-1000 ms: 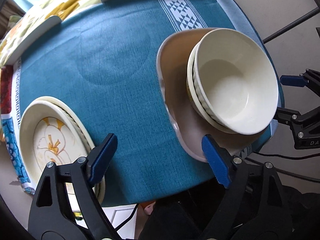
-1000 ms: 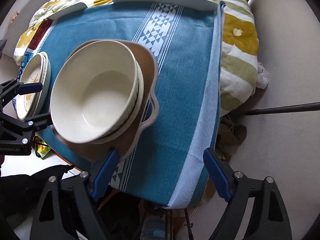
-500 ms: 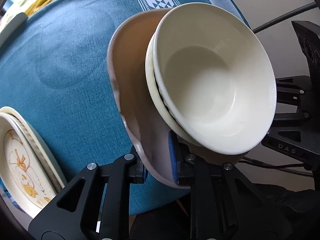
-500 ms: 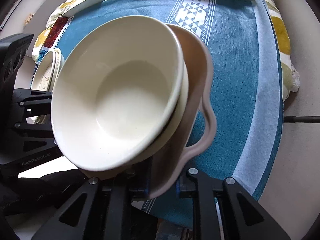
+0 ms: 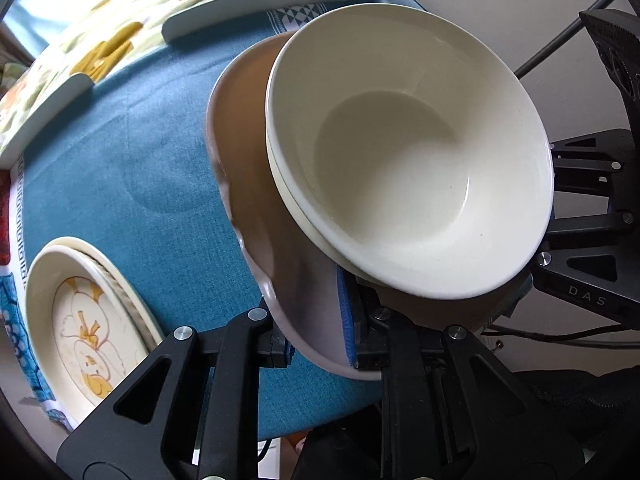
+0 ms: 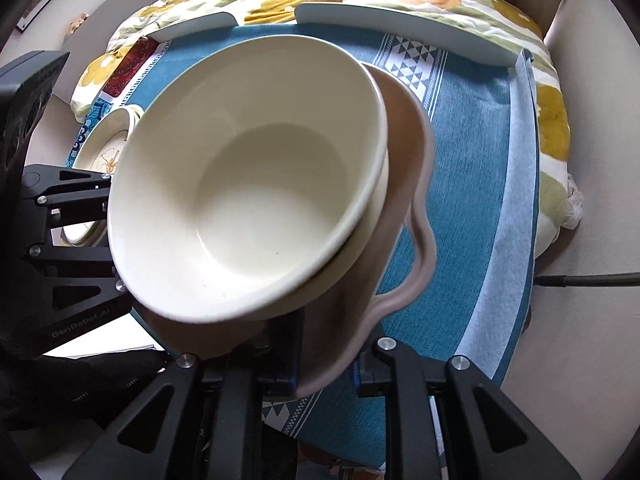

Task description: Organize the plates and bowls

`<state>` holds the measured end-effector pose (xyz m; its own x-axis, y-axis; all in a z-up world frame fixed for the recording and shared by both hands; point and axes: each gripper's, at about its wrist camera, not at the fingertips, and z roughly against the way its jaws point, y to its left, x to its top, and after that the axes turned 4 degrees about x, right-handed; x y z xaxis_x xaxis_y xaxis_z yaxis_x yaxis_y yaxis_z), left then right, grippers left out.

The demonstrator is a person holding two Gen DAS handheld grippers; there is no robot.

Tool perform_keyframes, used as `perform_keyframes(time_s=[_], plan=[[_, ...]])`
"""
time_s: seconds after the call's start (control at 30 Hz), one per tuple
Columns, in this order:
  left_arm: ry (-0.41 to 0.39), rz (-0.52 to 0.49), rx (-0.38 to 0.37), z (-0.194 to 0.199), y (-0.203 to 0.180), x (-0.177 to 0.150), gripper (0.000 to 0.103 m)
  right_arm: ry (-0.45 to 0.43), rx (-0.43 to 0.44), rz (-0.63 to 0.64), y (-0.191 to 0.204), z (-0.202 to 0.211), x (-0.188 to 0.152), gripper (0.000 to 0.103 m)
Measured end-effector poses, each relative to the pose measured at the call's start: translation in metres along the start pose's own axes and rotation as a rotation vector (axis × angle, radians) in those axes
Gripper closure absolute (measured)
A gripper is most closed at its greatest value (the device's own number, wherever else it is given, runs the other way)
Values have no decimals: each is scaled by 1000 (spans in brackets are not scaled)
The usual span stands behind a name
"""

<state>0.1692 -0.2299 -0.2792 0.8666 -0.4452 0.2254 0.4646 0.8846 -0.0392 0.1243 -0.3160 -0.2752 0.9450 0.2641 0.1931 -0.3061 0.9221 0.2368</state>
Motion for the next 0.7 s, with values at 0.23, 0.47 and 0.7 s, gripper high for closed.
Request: perform_keyframes(time_s=[0.23,0.47,0.7], plan=[[-77,91,59,69,31,-11,87,-55,-10,128,35,34,27,86],[-118,125,112,118,81,-39,87,-94,3,210,94,47,51,86],[-106,95,117,122,147,-76,87,-96,11,182,155,26,66,86]])
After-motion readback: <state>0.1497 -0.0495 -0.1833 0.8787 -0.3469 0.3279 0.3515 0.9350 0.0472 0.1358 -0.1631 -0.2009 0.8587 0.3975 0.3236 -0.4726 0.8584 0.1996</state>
